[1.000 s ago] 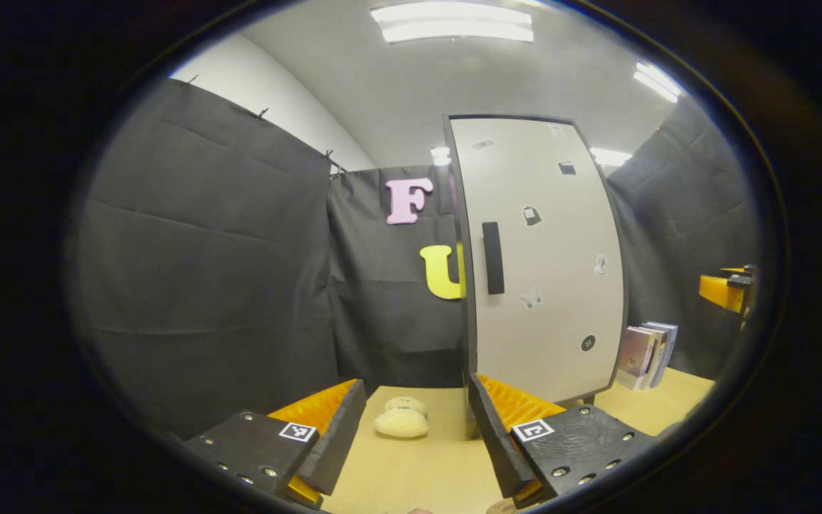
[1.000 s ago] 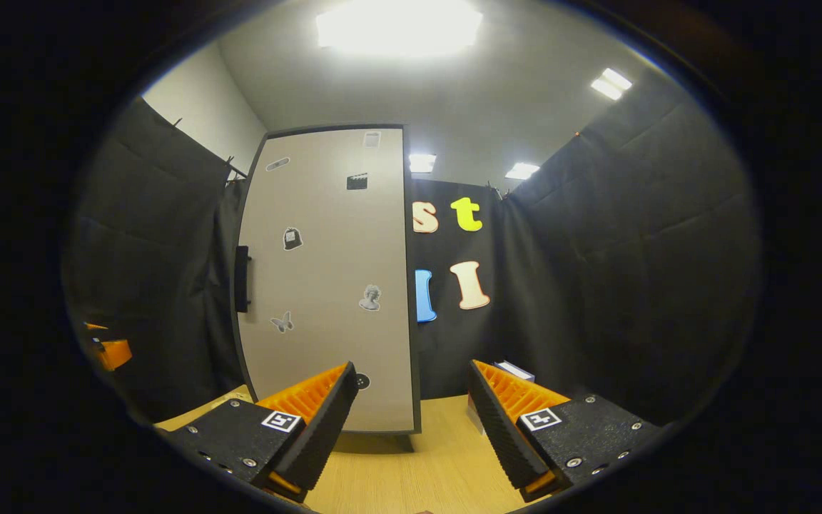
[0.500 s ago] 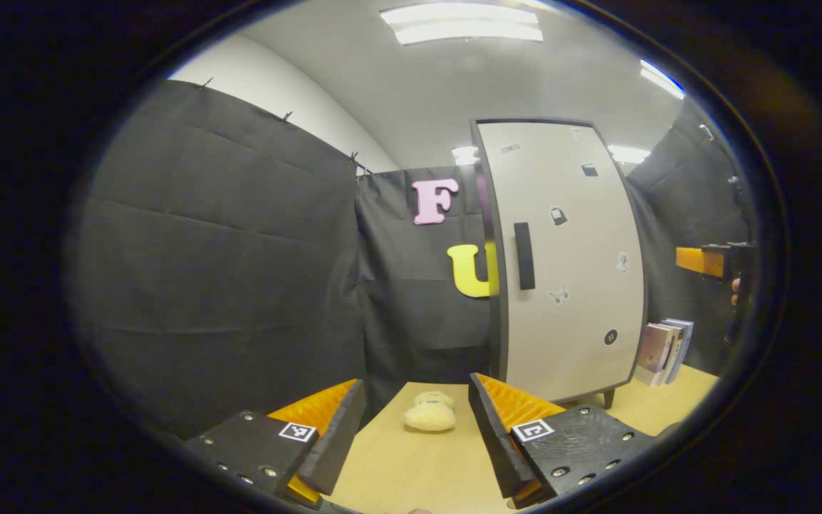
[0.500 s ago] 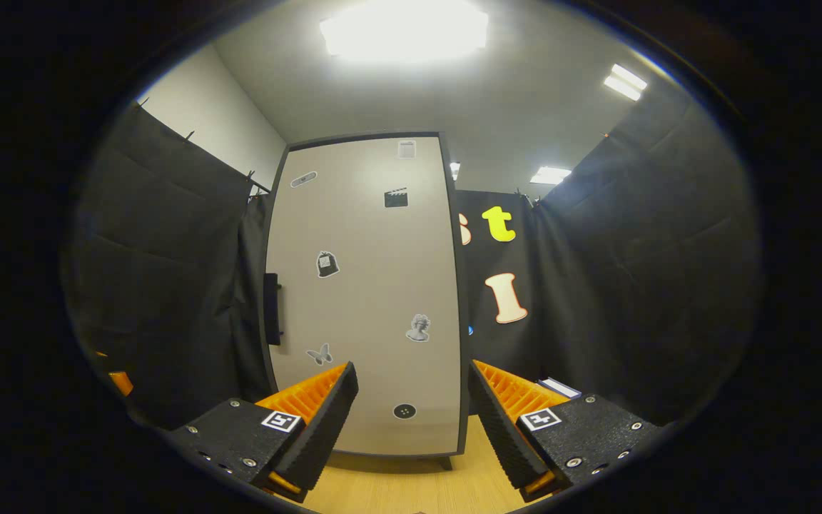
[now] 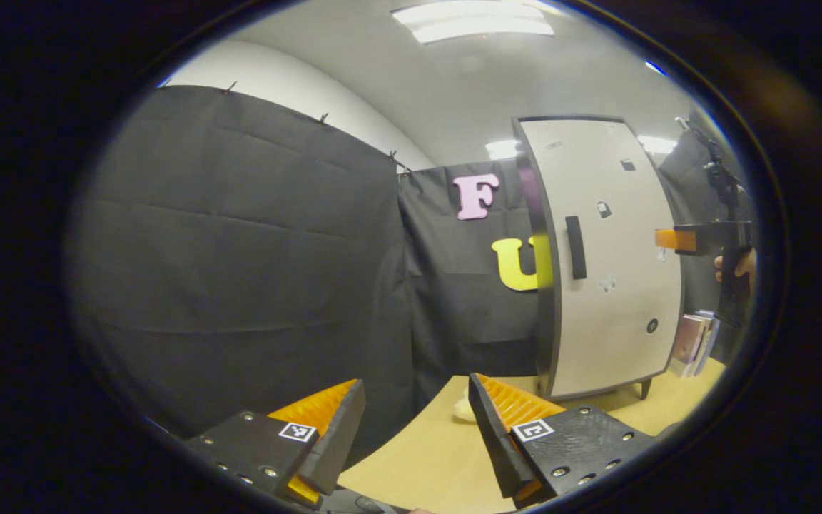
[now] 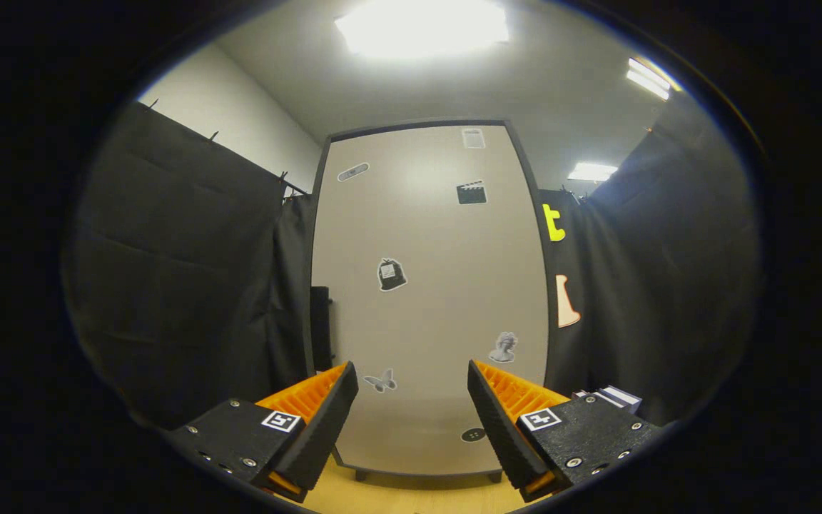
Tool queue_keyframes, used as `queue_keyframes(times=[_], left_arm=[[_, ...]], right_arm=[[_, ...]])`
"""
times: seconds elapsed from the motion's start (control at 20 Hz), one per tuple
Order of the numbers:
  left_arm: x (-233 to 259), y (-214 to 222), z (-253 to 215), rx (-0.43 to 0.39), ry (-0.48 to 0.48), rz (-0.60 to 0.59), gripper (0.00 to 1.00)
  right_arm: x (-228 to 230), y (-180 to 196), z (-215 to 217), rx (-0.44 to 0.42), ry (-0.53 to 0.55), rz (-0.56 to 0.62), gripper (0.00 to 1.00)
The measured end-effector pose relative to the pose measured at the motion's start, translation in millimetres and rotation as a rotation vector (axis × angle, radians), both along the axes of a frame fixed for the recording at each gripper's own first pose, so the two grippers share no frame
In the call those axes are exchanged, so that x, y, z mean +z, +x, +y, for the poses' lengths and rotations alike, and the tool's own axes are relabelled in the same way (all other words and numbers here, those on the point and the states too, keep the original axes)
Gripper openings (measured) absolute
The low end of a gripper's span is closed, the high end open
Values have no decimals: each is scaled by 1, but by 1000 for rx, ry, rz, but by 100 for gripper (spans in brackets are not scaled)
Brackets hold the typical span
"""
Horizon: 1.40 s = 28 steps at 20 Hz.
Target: Open the cabinet door with the right hand, grasp the bottle in the cabinet with the left hand and place it on the coaster, then close the cabinet door with the right hand.
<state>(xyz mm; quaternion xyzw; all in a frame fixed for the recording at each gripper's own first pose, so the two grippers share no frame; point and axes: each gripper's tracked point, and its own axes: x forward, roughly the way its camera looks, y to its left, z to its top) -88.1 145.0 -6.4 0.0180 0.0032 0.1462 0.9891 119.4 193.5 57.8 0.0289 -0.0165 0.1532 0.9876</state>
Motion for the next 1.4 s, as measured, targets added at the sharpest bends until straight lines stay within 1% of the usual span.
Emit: queue_keyframes(times=[0.25, 0.45, 0.6, 0.8, 0.85, 0.9, 0.95, 1.0, 1.05, 1.1, 1.15, 1.2, 1.3, 1.35, 1.4], left_arm=[[-6, -16, 35, 66, 0, 11, 84], [-11, -30, 58, 108, -8, 16, 84], [-14, -38, 72, 134, -6, 22, 84], [-19, -44, 89, 156, -2, 35, 84], [-20, -44, 93, 162, -3, 35, 87], [-21, -44, 97, 167, -4, 35, 84], [-22, -44, 101, 172, -7, 37, 87], [-22, -45, 105, 175, -10, 37, 87], [-22, -47, 109, 179, -11, 36, 87], [-21, -47, 112, 180, -13, 37, 84], [-22, -47, 115, 180, -14, 36, 84], [-23, -46, 118, 180, -15, 36, 87], [-23, -46, 121, 177, -16, 33, 88], [-23, -45, 122, 173, -18, 31, 84], [-22, -43, 122, 167, -19, 30, 84]], right_arm=[[11, 21, 50, 47, 4, -23, 95], [8, 40, 90, 82, -19, -10, 95], [5, 59, 115, 86, -35, -2, 95], [-5, 87, 142, 83, -54, 47, 89], [-10, 94, 146, 77, -62, 67, 87], [-15, 99, 151, 74, -72, 92, 84], [-21, 104, 154, 67, -83, 117, 81], [-25, 107, 156, 58, -94, 133, 79], [-27, 112, 159, 51, -104, 140, 72], [-27, 117, 160, 43, -113, 137, 68], [-26, 120, 160, 31, -124, 126, 63], [-25, 123, 160, 17, -133, 118, 61], [-25, 121, 160, 6, -123, 132, 40], [-26, 124, 161, 11, -105, 148, 32], [-26, 123, 160, 16, -88, 165, 30]])
